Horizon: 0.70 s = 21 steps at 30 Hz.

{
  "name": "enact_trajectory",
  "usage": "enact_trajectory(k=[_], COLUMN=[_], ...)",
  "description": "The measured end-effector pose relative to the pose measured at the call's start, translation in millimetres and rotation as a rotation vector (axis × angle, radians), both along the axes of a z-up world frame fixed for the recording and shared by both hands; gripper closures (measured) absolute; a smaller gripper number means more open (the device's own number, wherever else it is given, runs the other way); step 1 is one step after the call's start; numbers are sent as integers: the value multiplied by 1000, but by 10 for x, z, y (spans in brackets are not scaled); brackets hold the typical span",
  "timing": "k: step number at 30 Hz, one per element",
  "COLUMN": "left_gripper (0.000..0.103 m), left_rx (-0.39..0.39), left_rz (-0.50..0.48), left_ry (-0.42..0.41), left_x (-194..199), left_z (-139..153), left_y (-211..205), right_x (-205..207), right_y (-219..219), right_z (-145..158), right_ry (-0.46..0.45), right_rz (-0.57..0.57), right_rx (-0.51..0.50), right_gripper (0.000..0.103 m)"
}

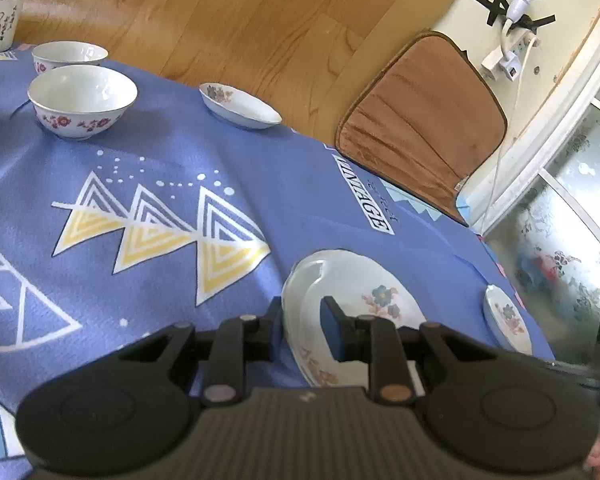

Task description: Organize plates and bowls

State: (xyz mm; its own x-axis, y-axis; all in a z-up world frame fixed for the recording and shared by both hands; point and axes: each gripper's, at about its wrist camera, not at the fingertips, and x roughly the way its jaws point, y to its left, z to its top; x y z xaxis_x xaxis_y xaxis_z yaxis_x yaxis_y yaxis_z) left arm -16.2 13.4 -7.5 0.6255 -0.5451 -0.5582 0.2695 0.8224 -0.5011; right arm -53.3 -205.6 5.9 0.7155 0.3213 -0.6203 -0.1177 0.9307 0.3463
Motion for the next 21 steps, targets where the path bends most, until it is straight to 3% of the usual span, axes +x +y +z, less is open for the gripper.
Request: enact_trajectory(k=[5, 7, 11, 14, 21], left_gripper=[60, 56, 55, 55, 55], left_rx=[-2, 6, 26, 42, 13], left_rz=[22, 25, 27, 36, 72], left_ry=[2, 1, 0, 1, -6], left_x=[17, 9, -10, -16, -19], left_z=[37, 49, 80, 106, 225], left_y=[47, 48, 37, 65, 216], right_x=[-75, -106, -154, -186, -225], right_y=[-29, -45, -59, -56, -75], right_z=[19, 22, 23, 42, 83], right_ry=[-10, -10, -10, -32, -68], right_rz=[-10, -11, -4, -11, -18], right_rx=[9, 13, 7, -9, -1], right_gripper=[77, 76, 74, 63, 62])
